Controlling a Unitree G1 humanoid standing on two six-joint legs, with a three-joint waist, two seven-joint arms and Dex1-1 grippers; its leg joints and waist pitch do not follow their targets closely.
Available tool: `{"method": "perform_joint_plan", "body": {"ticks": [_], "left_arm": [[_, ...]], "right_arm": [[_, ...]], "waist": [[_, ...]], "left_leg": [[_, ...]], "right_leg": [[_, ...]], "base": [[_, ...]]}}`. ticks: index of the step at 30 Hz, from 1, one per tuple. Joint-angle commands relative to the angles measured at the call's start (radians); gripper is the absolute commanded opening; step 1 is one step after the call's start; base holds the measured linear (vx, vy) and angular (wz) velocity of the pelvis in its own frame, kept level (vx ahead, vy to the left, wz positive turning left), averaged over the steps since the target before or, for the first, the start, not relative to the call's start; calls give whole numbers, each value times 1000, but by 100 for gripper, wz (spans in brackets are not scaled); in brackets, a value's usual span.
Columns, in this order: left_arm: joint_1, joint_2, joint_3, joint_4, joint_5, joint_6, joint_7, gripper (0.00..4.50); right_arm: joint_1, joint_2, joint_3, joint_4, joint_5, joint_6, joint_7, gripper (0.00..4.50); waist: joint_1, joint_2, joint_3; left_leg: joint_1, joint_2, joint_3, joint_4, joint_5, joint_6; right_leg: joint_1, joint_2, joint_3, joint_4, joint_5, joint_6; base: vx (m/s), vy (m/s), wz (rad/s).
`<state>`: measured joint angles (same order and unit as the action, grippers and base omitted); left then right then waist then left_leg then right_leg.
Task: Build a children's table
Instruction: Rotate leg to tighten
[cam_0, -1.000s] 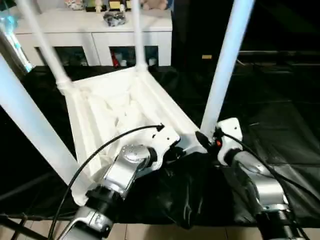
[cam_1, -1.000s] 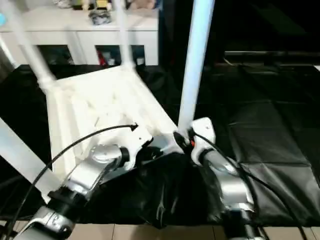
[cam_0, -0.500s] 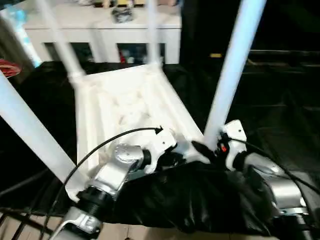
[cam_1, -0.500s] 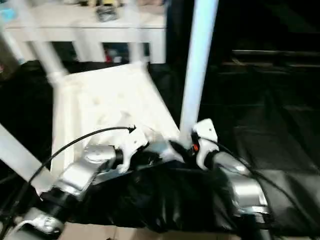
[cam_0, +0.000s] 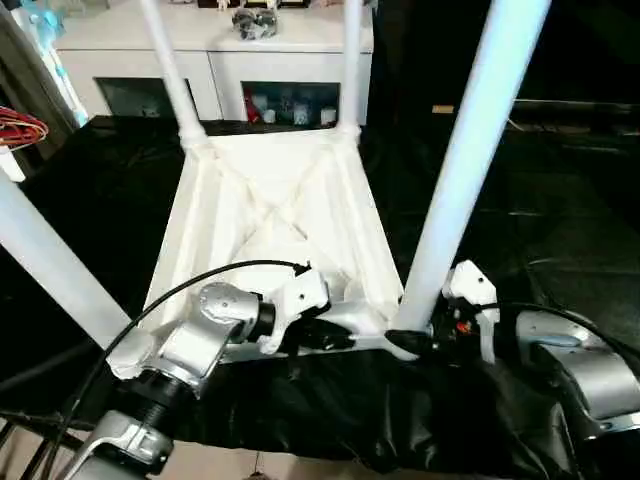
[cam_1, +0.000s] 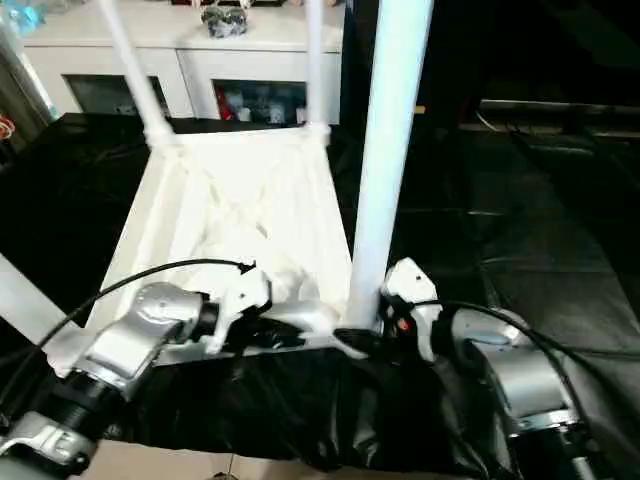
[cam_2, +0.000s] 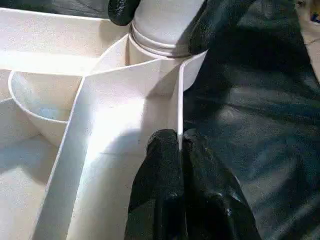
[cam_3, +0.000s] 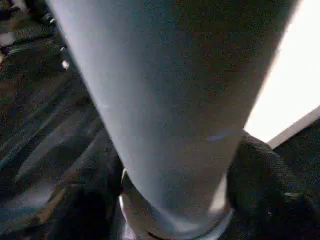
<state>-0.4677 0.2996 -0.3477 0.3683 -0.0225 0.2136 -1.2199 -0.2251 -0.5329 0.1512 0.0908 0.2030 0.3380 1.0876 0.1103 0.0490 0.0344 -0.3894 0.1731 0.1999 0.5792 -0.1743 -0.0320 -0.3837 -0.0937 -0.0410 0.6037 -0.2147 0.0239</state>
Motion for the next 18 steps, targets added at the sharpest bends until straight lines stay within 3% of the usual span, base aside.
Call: {"method": "perform_joint_plan", "body": {"ticks": [1, 12, 15, 16, 18], "left_arm": [[-16, -11, 3, -23, -37, -24, -11, 0], [-23, -10, 0, -2, -39, -32, -31, 0], [-24, -28, 7, 1, -36, -21, -2, 0], [-36, -60, 20, 24, -19, -16, 70, 0], [-45, -97, 34, 41, -11, -3, 139, 0]], "right_arm": [[10, -3, 42, -5, 10, -4, 40, 274], [19, -3, 63, 8, 0, -31, 62, 213], [41, 3, 70, -7, 2, -25, 55, 207], [63, 29, 73, -12, -2, -7, 15, 206], [76, 72, 65, -7, -11, 10, -57, 204]], "waist": [[-1, -20, -52], [1, -15, -52], [0, -15, -52], [-1, -8, -51], [-3, -13, -45]], "left_leg": [[23, 62, -25, -62, -172, 83], [23, 61, -27, -61, -185, 76], [25, 62, -27, -62, -203, 68], [25, 62, -27, -63, -213, 62], [28, 61, -27, -68, -253, 47]], "right_leg": [[31, -58, 33, -64, -79, -257], [33, -57, 32, -63, -82, -266], [33, -57, 33, -65, -101, -263], [30, -56, 35, -67, -106, -260], [30, -56, 35, -73, -158, -254]], "base": [[0, 0, 0], [0, 0, 0], [0, 0, 0], [0, 0, 0], [0, 0, 0]]}}
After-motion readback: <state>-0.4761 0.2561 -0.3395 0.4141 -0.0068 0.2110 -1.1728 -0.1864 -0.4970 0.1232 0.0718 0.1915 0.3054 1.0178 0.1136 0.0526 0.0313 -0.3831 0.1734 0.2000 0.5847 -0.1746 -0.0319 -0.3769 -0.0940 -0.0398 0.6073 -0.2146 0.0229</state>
